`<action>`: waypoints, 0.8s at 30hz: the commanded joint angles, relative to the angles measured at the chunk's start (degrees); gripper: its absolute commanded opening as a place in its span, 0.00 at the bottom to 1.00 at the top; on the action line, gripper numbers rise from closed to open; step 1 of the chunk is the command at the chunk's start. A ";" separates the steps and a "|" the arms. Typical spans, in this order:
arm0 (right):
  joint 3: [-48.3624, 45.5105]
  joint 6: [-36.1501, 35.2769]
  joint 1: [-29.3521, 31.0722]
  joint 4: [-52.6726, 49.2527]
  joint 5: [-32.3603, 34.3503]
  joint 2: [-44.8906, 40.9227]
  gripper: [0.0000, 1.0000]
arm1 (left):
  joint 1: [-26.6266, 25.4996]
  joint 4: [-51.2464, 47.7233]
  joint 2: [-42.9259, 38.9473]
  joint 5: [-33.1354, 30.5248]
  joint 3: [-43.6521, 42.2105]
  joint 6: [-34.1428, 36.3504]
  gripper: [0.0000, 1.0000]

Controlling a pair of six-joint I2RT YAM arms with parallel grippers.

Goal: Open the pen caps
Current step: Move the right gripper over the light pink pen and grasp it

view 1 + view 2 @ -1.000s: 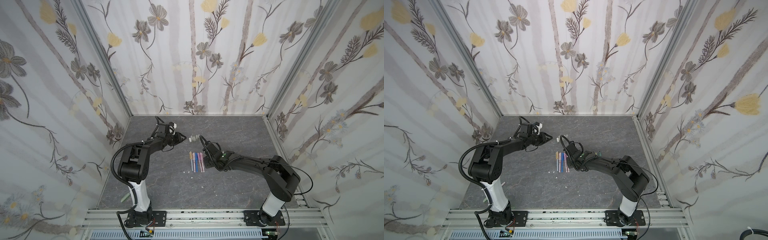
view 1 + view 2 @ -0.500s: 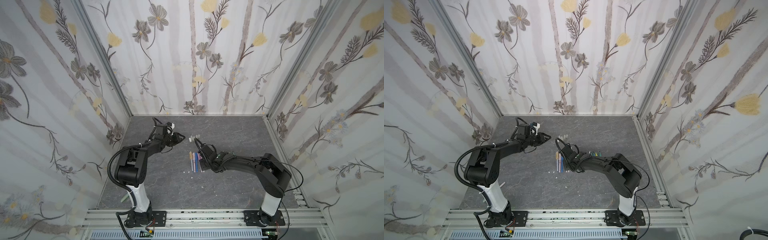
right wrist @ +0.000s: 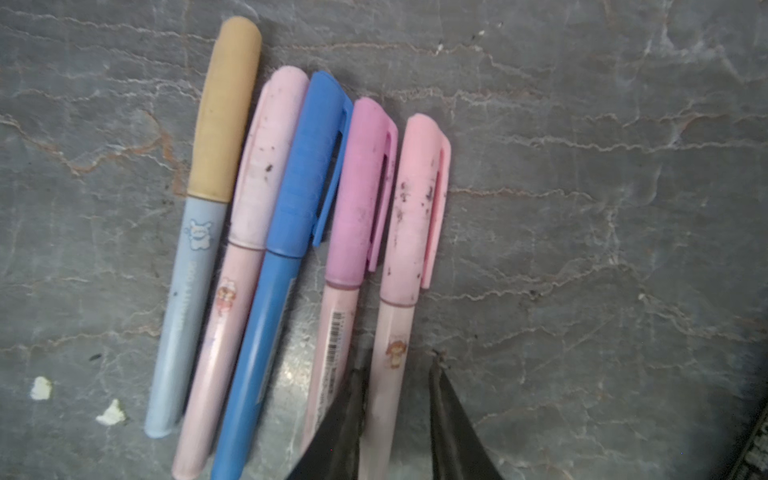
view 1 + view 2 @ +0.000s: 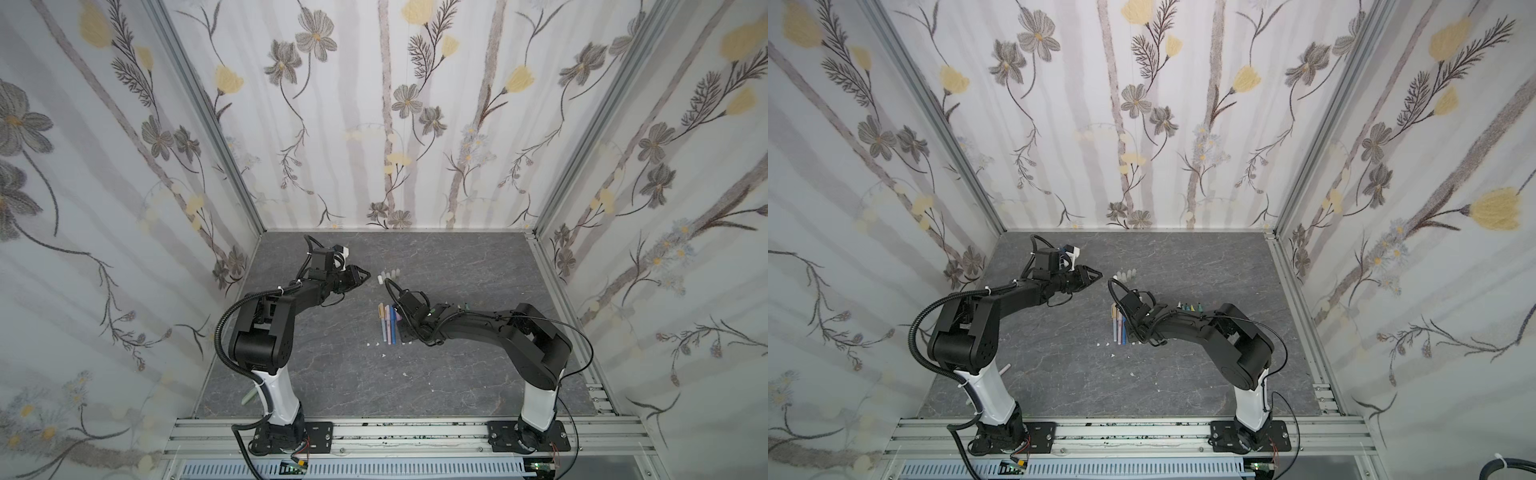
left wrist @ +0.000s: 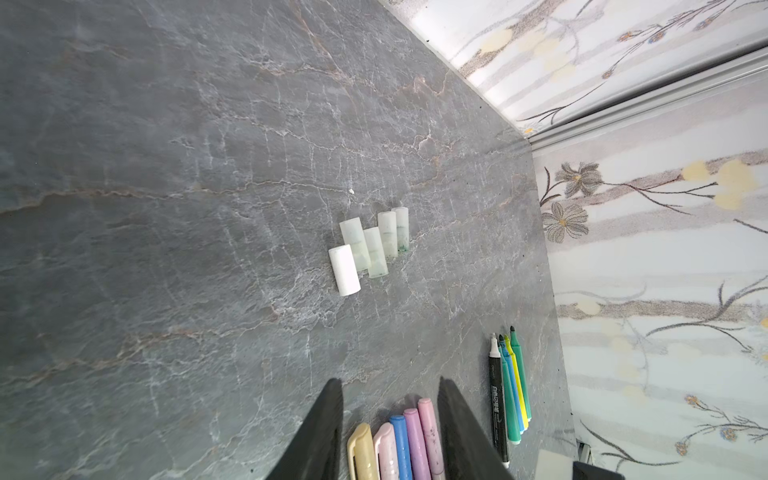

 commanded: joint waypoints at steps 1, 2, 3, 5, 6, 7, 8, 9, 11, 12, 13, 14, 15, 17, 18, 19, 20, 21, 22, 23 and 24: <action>-0.26 0.50 0.04 -1.10 0.80 0.43 0.28 | 0.18 1.25 -0.48 0.83 -0.04 0.13 0.38; -0.56 0.52 0.04 -1.10 0.94 0.39 0.28 | 0.13 1.08 -0.47 0.96 0.03 0.09 0.38; -1.07 0.50 0.04 -1.04 1.03 0.32 0.27 | 0.07 1.09 -0.56 1.15 0.04 0.13 0.38; -2.09 0.42 0.04 -0.84 1.02 0.09 0.26 | 0.08 0.80 -0.87 1.26 0.03 0.21 0.38; -2.59 0.47 0.04 -0.80 0.95 -0.06 0.24 | 0.08 0.65 -1.07 1.26 0.04 0.20 0.39; -2.99 0.30 0.04 -0.75 0.86 -0.30 0.22 | 0.13 0.57 -1.26 1.24 -0.04 0.18 0.39; -3.51 0.27 0.04 -0.65 0.82 -0.59 0.20 | 0.13 0.52 -1.39 1.26 0.04 0.22 0.39; -4.03 0.21 0.00 -0.50 0.86 -1.00 0.17 | 0.11 0.47 -1.54 1.26 0.04 0.14 0.39; -5.04 -0.01 -0.37 -0.25 0.77 -1.98 0.13 | 0.06 0.47 -1.89 1.62 0.13 -0.27 0.39; -5.54 -0.16 -0.70 -0.18 0.60 -2.76 0.11 | 0.09 0.47 -1.98 2.00 0.13 -0.49 0.39; -6.04 -0.30 -1.04 0.16 0.43 -3.62 0.09 | 0.05 0.55 -2.04 2.39 0.13 -0.65 0.39; -6.59 -0.49 -1.55 0.43 0.14 -4.80 0.08 | -0.02 0.62 -2.25 2.92 0.13 -0.94 0.40; -7.24 -0.74 -2.11 0.68 -0.01 -6.03 0.06 | -0.17 0.68 -2.55 3.27 0.13 -1.14 0.40; -8.30 -1.26 -3.08 1.12 -0.45 -8.73 0.04 | -0.58 0.73 -3.20 3.72 -0.08 -1.73 0.41; -8.81 -1.53 -4.48 1.39 -0.67 -10.35 0.03 | -0.99 0.82 -3.60 3.87 -0.12 -2.10 0.43; -9.34 -1.91 -5.62 1.63 -1.07 -11.74 0.03 | -1.44 0.77 -3.95 4.14 -0.17 -2.37 0.44; -10.00 -2.60 -6.40 2.23 -1.78 -13.60 0.03 | -2.06 0.81 -4.55 4.62 -0.18 -2.64 0.46; -10.87 -3.39 -7.11 3.04 -2.76 -15.53 0.03 | -2.86 1.01 -5.15 4.93 -0.34 -3.05 0.47; -11.77 -4.00 -7.74 3.75 -3.62 -16.70 0.02 | -3.67 1.52 -5.76 5.08 -0.61 -3.59 0.48; -12.71 -4.40 -8.56 5.12 -4.88 -20.01 0.02 | -4.79 2.25 -6.38 5.38 -0.97 -4.34 0.49; -13.99 -4.78 -9.39 6.45 -6.21 -21.70 0.02 | -6.03 3.19 -6.80 5.78 -1.27 -5.20 0.50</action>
